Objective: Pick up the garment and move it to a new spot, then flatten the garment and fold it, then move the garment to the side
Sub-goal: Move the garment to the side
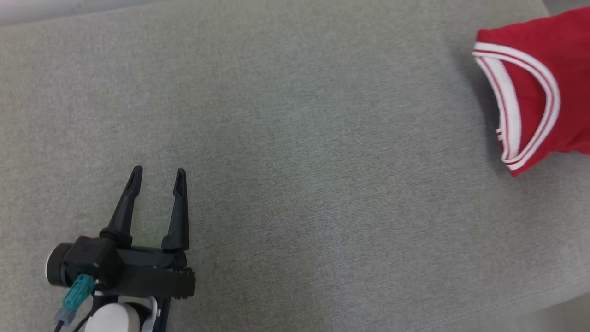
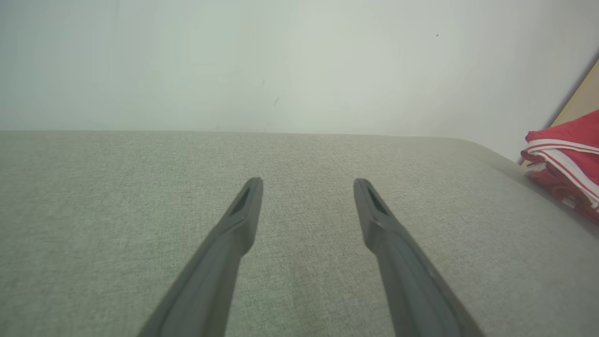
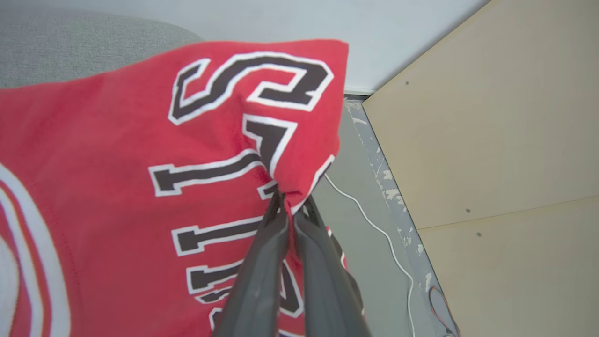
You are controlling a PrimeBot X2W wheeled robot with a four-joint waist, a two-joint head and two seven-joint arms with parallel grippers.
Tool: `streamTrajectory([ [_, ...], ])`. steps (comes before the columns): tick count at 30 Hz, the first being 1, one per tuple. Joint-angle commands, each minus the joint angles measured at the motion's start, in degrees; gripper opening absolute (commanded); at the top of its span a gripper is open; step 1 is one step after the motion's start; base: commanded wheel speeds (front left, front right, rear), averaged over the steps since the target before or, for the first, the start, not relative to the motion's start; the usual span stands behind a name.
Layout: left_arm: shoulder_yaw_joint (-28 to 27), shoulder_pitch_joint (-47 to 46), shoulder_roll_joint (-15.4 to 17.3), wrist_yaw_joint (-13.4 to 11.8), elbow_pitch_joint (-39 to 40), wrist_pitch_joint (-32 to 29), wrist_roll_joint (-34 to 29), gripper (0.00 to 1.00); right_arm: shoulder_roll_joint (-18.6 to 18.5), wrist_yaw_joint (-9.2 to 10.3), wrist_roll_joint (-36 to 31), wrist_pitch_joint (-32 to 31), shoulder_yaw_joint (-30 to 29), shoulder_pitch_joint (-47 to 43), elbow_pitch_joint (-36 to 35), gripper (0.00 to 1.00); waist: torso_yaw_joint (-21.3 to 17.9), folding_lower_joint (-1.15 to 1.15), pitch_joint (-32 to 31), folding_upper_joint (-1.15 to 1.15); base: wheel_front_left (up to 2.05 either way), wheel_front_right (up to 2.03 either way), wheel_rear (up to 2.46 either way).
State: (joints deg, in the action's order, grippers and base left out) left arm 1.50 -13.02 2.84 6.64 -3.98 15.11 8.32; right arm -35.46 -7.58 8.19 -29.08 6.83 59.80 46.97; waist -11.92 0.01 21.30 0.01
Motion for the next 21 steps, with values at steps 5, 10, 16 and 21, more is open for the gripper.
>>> streamTrajectory([
  [5, -0.3, -2.3, 0.7, 0.5, -0.1, 0.0, -1.1, 1.00, 2.3, 0.17, -8.8, 2.9, -5.9, -1.3, 1.7, 1.00, 1.6, -0.01, 2.0, -0.01, 0.00, 0.00, 0.00],
  [10, -0.1, -2.8, 0.6, 0.7, -0.7, 0.0, -1.0, 1.00, 4.8, 0.17, -11.5, 6.3, -7.1, -2.3, 0.5, 1.00, 2.1, -0.01, 0.6, -0.01, 0.00, 0.00, 0.00],
  [16, -0.3, -0.6, 0.4, 0.7, -1.1, 0.0, 0.5, 1.00, 9.3, 0.17, -7.6, 14.5, -4.9, -6.7, -2.6, 1.00, 2.8, -0.01, -4.1, -0.01, 0.00, 0.00, 0.00],
  [21, -1.2, 2.3, 0.2, 0.7, -2.1, 0.0, 3.6, 1.00, 12.6, 0.17, 1.6, 26.1, -0.5, -16.3, -11.1, 1.00, 4.1, -0.01, -10.4, -0.01, 0.00, 0.00, 0.00],
])
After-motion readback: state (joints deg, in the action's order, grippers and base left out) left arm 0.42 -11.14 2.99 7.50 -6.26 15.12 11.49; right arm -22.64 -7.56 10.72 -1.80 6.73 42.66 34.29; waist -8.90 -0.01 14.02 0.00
